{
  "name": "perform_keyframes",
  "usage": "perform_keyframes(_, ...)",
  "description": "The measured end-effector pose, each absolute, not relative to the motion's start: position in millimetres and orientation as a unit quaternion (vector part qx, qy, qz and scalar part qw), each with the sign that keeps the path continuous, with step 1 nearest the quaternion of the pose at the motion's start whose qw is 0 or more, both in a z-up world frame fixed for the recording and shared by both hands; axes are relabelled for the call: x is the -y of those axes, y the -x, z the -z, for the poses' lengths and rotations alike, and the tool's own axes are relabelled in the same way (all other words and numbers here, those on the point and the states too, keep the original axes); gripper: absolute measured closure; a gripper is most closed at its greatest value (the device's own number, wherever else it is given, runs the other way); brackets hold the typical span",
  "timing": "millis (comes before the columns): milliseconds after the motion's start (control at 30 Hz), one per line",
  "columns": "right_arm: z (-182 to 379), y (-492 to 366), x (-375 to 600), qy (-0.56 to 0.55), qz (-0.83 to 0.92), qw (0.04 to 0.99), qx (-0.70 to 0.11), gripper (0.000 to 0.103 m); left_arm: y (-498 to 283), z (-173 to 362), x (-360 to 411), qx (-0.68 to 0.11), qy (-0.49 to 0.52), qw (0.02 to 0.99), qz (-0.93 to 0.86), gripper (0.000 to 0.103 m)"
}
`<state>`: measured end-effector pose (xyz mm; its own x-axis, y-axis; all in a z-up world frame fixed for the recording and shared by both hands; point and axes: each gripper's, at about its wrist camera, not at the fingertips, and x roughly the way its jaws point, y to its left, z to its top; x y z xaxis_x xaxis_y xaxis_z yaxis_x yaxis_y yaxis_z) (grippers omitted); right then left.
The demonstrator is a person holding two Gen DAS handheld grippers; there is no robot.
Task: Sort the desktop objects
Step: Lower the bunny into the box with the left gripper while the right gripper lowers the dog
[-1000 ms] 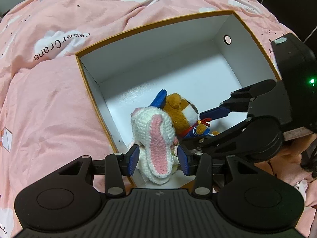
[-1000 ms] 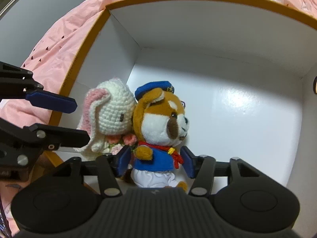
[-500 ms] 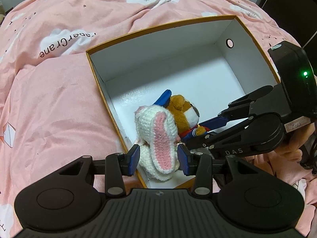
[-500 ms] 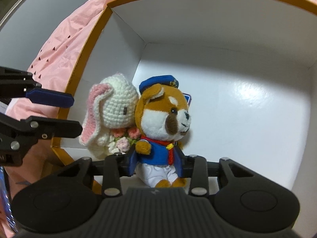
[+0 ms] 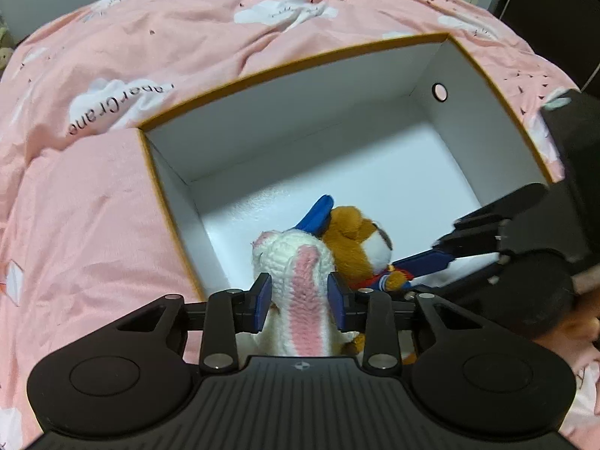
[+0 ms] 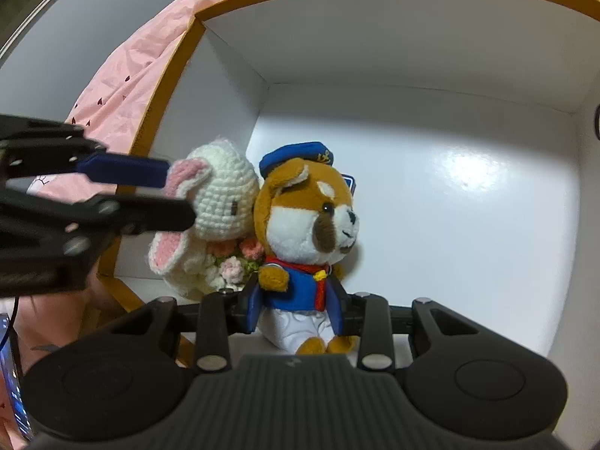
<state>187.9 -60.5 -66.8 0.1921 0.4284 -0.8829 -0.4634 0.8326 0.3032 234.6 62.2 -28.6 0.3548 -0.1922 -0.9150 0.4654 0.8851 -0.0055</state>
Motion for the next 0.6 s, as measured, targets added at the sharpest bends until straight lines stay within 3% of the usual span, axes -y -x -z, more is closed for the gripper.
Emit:
perform_keyframes(467,67,-196,54,0.014,-0.289,0.778,-0.557,0.057,-274,56,-40,-0.584,-0.122,0.792,0.131,0.071)
perform_keyframes(600,68,-197,52,0.017,-0.298,0.774,-0.559,0.06,-278,54,-44,-0.617,-0.106,0.769,0.13,0.073)
